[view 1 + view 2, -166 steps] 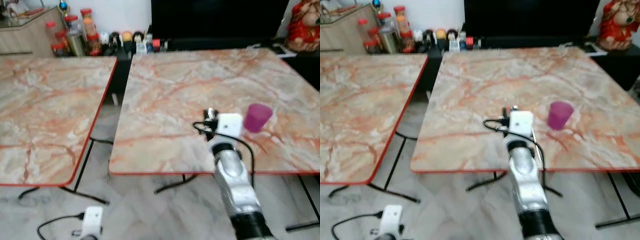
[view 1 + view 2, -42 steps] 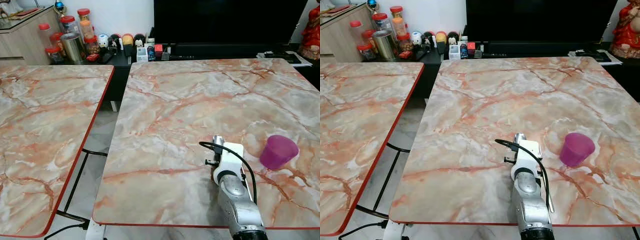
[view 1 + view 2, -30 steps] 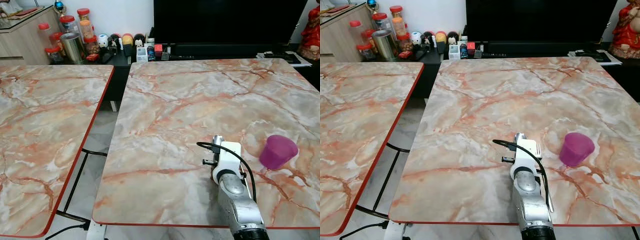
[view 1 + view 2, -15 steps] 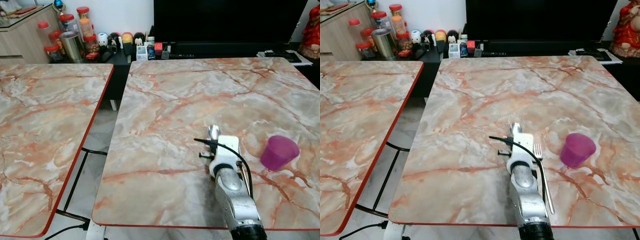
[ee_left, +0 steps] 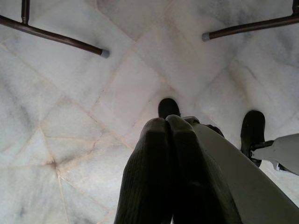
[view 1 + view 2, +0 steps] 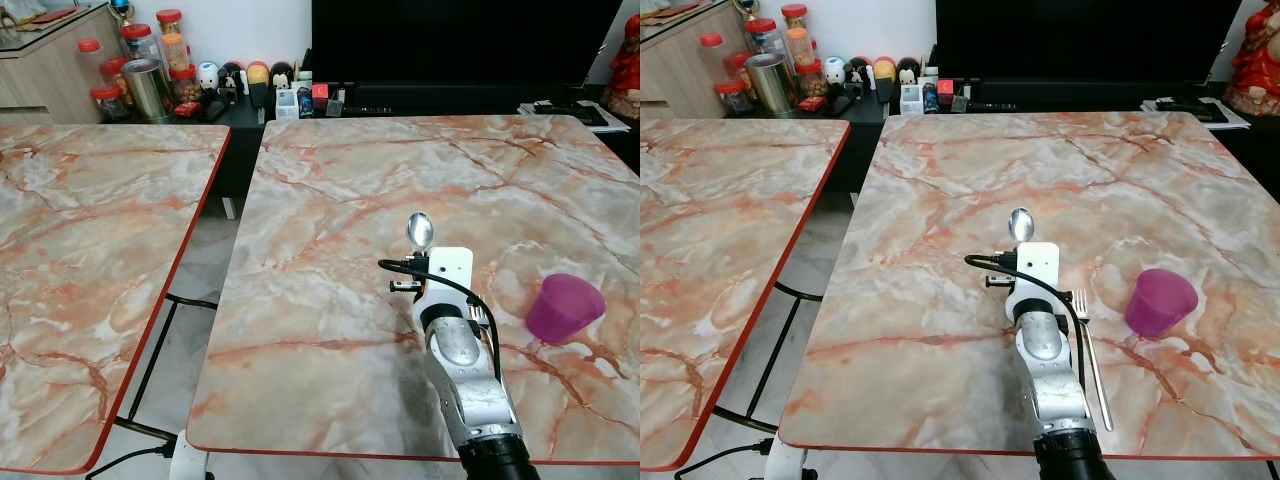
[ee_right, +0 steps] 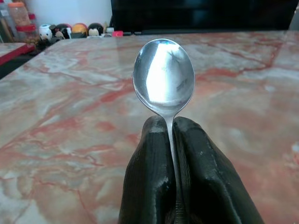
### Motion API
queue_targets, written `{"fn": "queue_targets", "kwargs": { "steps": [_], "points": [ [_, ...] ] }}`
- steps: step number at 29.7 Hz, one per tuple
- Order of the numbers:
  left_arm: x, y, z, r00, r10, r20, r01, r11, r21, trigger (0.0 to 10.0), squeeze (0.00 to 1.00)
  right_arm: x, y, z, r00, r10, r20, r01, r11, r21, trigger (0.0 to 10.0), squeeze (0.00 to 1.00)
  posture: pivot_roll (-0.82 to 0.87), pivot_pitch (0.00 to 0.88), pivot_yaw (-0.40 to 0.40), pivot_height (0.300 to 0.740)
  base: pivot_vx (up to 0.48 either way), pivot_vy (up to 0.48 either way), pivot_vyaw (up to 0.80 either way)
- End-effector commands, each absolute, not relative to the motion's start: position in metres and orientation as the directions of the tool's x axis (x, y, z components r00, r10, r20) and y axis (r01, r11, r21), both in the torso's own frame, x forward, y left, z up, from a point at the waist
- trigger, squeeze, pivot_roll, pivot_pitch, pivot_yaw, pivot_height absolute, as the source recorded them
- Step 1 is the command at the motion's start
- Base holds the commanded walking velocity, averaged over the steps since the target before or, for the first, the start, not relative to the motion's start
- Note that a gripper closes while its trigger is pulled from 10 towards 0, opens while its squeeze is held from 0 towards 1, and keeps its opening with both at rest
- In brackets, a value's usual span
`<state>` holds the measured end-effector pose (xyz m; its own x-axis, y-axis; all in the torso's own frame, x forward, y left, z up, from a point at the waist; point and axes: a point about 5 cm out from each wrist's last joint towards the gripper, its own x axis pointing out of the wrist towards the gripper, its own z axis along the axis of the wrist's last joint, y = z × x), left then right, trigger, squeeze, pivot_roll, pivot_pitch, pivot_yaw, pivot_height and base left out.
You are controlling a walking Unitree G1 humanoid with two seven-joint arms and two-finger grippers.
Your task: Setting the table
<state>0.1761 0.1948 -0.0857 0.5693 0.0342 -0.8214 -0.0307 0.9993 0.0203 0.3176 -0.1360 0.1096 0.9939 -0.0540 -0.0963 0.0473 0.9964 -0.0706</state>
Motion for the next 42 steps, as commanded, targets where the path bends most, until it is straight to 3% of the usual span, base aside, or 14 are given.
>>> {"fn": "queue_targets", "kwargs": {
  "steps": [1, 42],
  "points": [
    [0.1698, 0.2004, -0.0882, 0.545, 0.056, -0.836, -0.056, 0.998, 0.030, 10.0, 0.00, 0.3213, -0.1310, 0.1160, 0.997, -0.033, -0.066, 0.029, 0.998, -0.062, 10.0, 0.00, -0.09, 0.023, 0.008, 0.740, 0.000, 0.356, 0.00],
    [0.1662, 0.2029, -0.0894, 0.537, 0.068, -0.841, -0.068, 0.997, 0.036, 10.0, 0.00, 0.3277, -0.1230, 0.1231, 0.999, -0.008, -0.033, 0.006, 0.999, -0.054, 10.0, 0.00, -0.08, 0.026, 0.007, 0.740, 0.000, 0.379, 0.00]
  ]
}}
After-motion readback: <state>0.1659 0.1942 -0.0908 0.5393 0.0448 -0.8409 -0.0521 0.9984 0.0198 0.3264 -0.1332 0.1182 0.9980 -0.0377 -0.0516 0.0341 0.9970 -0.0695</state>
